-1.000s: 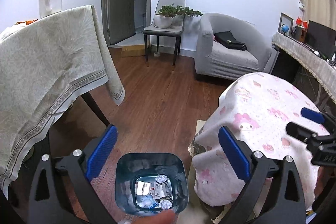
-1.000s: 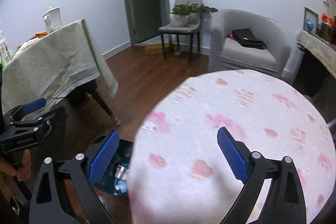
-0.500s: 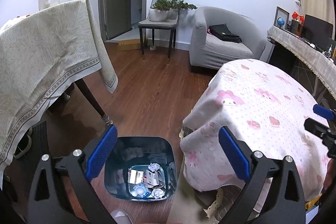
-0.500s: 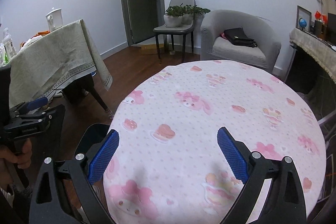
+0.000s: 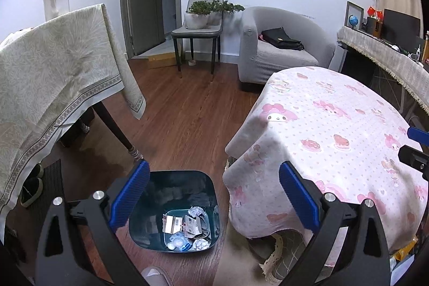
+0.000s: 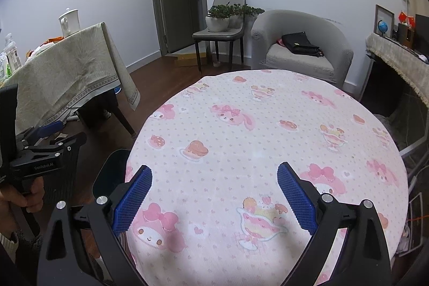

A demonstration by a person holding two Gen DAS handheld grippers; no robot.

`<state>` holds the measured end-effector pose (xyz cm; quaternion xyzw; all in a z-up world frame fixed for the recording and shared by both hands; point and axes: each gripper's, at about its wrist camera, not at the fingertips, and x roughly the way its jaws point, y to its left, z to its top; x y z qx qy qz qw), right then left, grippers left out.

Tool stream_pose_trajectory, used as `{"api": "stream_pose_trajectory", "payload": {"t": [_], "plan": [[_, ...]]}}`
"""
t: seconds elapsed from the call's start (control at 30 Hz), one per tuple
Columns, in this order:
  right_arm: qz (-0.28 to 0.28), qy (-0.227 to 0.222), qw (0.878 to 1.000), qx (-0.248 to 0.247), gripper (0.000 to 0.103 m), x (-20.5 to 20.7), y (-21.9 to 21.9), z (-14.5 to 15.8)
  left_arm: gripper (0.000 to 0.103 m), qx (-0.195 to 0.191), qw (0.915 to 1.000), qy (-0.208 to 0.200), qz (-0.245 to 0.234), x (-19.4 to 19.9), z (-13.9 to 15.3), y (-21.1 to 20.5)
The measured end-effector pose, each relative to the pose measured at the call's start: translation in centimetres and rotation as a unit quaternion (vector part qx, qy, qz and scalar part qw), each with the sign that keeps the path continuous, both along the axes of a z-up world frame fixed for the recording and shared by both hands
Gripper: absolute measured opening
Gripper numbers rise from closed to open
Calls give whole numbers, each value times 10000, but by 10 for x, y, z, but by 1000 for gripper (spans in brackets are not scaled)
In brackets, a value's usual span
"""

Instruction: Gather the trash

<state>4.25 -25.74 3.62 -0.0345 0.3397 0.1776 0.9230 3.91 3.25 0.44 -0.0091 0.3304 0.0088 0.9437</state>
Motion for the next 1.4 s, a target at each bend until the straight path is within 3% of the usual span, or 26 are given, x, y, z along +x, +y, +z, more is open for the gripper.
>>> {"api": "stream_pose_trajectory", "payload": {"t": [1.4], "plan": [[47, 35, 10000, 71, 95, -3, 4, -3, 99, 86, 9997, -100, 213, -7, 3, 7]]}}
